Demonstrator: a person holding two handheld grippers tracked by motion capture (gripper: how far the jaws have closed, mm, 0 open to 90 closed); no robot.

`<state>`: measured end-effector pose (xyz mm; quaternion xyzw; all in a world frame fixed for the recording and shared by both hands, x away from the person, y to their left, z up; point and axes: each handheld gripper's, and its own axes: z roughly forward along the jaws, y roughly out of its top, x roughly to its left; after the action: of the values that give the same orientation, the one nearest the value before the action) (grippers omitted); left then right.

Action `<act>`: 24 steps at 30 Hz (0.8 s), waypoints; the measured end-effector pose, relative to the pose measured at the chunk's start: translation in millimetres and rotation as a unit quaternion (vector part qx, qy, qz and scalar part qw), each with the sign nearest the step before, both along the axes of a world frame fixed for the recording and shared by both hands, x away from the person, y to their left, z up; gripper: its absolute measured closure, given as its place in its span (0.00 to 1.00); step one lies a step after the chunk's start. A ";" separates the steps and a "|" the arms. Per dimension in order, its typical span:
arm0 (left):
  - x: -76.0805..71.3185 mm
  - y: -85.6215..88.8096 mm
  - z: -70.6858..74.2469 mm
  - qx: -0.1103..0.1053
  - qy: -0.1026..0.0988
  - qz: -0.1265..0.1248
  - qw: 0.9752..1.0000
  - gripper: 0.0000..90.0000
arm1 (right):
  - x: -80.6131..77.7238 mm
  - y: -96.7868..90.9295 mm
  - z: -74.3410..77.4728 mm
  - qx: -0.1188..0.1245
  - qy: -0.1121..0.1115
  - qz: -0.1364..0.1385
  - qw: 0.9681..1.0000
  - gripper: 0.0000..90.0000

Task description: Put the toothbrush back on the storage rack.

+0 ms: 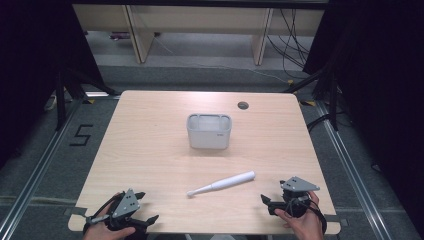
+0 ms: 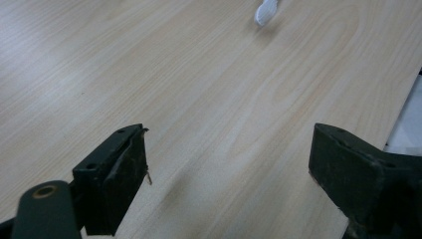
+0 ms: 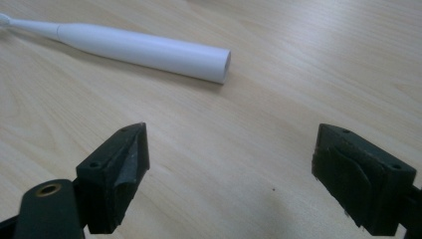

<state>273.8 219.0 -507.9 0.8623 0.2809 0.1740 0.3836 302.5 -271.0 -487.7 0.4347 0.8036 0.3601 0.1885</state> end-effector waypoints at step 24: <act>2.0 1.0 -1.2 0.000 0.005 0.000 1.000 0.16 | 1.4 9.3 1.7 -0.029 0.000 0.025 0.999 0.21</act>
<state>275.7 220.0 -509.1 0.8633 0.2825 0.1700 0.3821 303.9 -261.7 -486.0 0.4087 0.8245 0.3411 0.1919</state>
